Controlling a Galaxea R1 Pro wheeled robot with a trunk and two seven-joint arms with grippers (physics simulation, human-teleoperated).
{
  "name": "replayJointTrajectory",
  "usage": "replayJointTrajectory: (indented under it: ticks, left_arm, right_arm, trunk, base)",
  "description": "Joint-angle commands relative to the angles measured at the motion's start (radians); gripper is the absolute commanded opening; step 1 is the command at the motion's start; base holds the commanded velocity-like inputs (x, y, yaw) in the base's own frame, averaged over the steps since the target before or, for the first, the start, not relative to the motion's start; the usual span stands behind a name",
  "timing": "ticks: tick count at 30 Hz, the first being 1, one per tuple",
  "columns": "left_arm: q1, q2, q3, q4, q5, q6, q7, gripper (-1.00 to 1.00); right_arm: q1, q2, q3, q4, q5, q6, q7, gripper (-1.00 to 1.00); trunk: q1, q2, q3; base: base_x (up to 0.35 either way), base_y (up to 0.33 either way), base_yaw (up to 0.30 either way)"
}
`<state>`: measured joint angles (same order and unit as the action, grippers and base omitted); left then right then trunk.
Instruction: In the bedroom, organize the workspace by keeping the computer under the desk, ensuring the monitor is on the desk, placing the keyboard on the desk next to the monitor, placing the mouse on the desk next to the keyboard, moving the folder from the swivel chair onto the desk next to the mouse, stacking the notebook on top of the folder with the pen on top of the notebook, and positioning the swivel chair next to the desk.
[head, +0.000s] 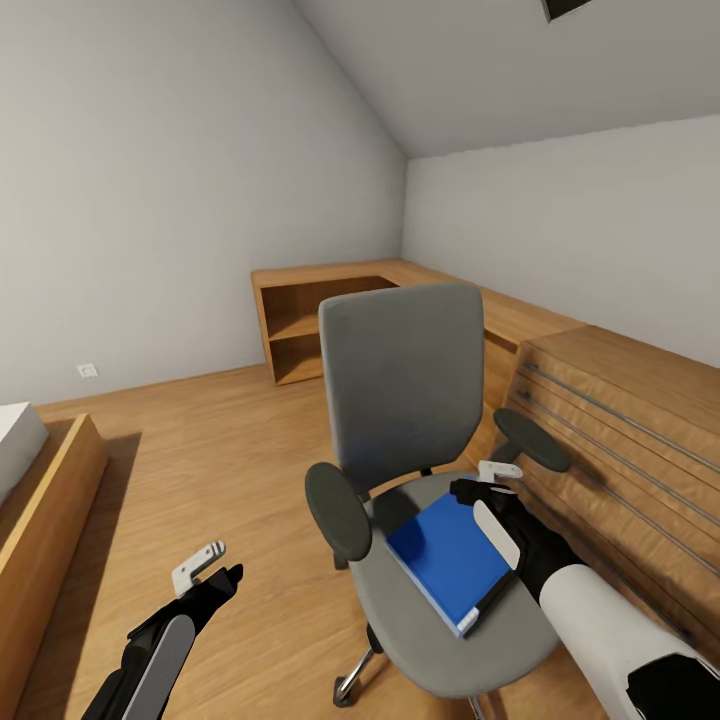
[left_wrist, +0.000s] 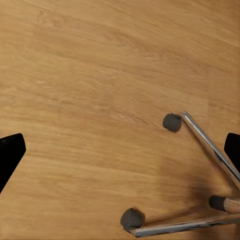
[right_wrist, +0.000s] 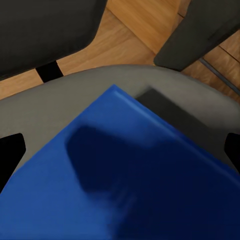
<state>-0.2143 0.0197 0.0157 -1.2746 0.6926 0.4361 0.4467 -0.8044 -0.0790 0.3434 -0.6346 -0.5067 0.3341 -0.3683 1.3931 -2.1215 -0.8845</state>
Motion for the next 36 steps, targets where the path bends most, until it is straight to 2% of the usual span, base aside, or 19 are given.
replayJointTrajectory:
  ticks: [1,5,9,33,36]
  left_arm:
    - [0.0,0.0,0.0,-0.002,0.01,0.003,0.007,1.0]
    - [0.0,0.0,-0.001,-0.002,0.01,0.003,0.007,1.0]
    - [0.0,0.0,-0.002,-0.002,0.01,0.003,0.008,1.0]
    - [0.0,0.002,0.0,-0.001,0.011,0.003,0.004,1.0]
    - [0.0,0.001,0.0,-0.002,0.011,0.003,0.004,1.0]
  right_arm:
    - [-0.001,-0.002,0.008,-0.002,-0.009,0.003,-0.009,1.0]
    - [-0.001,-0.001,0.008,-0.002,-0.009,0.003,-0.009,1.0]
    - [-0.001,-0.001,0.008,-0.002,-0.008,0.003,-0.009,1.0]
    - [-0.001,-0.001,0.008,-0.002,-0.006,0.003,-0.01,1.0]
    - [-0.001,-0.001,0.008,-0.002,-0.006,0.003,-0.01,1.0]
  trunk:
    - [0.0,0.0,-0.001]
    - [0.0,0.0,-0.001]
    - [0.015,-0.028,-0.014]
    - [0.015,-0.028,-0.014]
    - [0.023,-0.042,-0.02]
  base:
    - [0.0,0.0,0.0]
    - [0.0,0.0,0.0]
    - [0.0,0.0,0.0]
    - [0.0,0.0,0.0]
    - [0.0,0.0,0.0]
